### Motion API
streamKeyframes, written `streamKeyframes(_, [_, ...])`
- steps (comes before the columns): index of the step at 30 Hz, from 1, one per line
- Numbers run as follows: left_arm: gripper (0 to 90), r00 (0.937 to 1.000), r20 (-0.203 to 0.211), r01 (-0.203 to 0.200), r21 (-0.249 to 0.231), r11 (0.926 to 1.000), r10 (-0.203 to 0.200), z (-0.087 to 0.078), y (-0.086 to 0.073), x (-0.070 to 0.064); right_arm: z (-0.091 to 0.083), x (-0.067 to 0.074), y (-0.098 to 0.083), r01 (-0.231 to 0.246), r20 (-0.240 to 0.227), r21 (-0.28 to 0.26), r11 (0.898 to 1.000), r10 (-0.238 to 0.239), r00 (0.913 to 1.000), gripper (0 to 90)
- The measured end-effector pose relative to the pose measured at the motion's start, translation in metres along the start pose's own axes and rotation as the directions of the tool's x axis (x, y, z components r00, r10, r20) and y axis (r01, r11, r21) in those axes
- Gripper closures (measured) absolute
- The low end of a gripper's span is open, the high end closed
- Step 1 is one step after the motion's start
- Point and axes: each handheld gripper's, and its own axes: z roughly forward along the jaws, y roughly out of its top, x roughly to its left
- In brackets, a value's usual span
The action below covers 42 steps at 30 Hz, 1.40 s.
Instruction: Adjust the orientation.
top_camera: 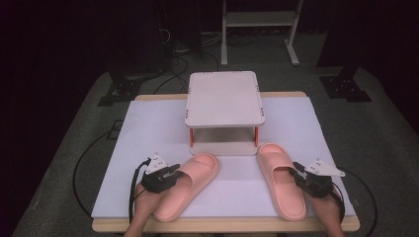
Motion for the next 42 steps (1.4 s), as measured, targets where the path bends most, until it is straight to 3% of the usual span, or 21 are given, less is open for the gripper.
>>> streamKeyframes(8, [73.5,0.9999,-0.001,0.012,-0.007,0.9999,-0.012,-0.001,-0.001,0.000,-0.002,0.001,0.000,0.016,-0.024,0.006,1.000,-0.015,0.9996,80.0])
streamKeyframes(14, [75.4,0.9996,0.012,0.027,-0.021,0.9994,-0.026,-0.003,0.000,-0.001,-0.003,0.005,0.002,0.028,-0.042,0.012,1.000,-0.027,0.9988,81.4])
streamKeyframes(24, [75.9,0.9988,0.023,0.043,-0.042,0.9982,-0.042,-0.006,0.001,-0.003,-0.009,0.015,0.008,0.022,-0.091,-0.029,0.999,-0.025,0.9955,81.6])
streamKeyframes(42, [75.8,0.9990,0.027,0.037,-0.071,0.9967,-0.036,-0.009,0.006,-0.009,-0.011,0.029,0.018,0.002,-0.155,-0.069,0.998,-0.013,0.9879,81.7])
